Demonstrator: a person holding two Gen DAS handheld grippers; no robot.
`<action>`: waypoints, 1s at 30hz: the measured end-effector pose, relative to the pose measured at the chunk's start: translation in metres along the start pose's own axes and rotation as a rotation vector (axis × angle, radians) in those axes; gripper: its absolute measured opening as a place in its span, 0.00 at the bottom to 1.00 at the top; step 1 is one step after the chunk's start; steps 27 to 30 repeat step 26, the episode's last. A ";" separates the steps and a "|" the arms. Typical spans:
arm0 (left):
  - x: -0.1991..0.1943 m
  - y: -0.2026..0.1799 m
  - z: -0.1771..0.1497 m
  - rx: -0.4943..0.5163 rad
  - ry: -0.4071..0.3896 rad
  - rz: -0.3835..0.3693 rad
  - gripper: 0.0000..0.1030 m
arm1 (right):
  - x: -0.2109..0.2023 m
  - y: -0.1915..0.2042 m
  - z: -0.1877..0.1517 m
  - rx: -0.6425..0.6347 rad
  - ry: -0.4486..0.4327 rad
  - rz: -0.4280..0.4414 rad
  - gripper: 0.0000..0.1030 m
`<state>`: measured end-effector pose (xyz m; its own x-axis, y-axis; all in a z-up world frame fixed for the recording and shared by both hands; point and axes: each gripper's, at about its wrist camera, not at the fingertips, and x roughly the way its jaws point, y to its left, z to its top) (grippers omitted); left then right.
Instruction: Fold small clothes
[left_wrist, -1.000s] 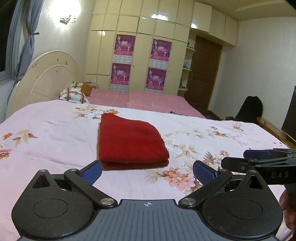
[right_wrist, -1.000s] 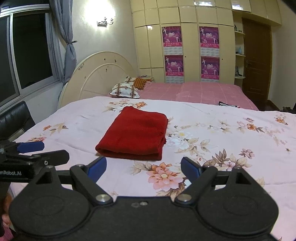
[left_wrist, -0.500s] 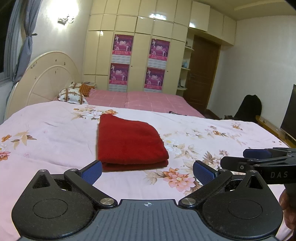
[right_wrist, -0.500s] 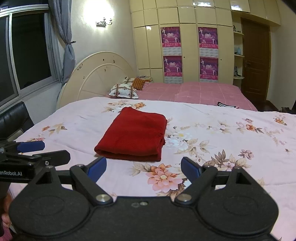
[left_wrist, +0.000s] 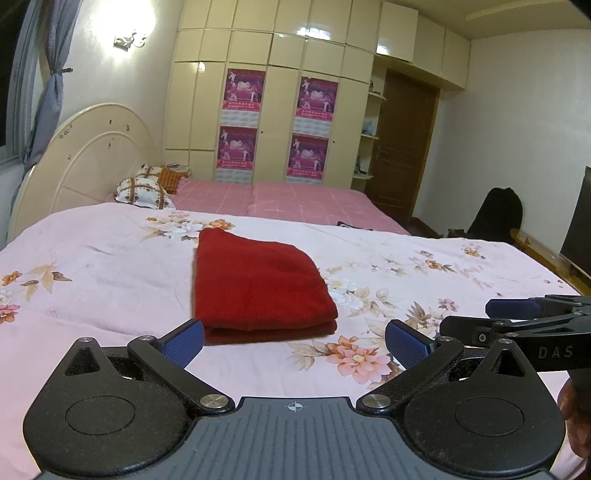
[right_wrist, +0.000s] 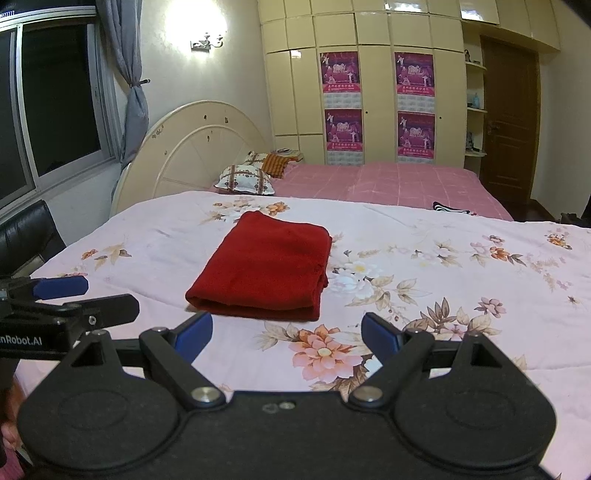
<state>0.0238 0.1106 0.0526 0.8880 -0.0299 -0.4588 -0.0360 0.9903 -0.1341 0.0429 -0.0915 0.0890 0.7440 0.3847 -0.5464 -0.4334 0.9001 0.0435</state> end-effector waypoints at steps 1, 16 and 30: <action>0.000 -0.001 0.000 0.001 0.000 0.002 1.00 | 0.000 0.000 0.000 -0.001 0.002 0.000 0.84; 0.001 0.004 -0.003 -0.003 -0.007 0.013 1.00 | 0.004 0.001 0.000 -0.016 0.013 0.002 0.84; -0.004 0.003 -0.004 0.034 -0.041 -0.007 1.00 | 0.008 0.004 0.002 -0.021 0.016 0.004 0.84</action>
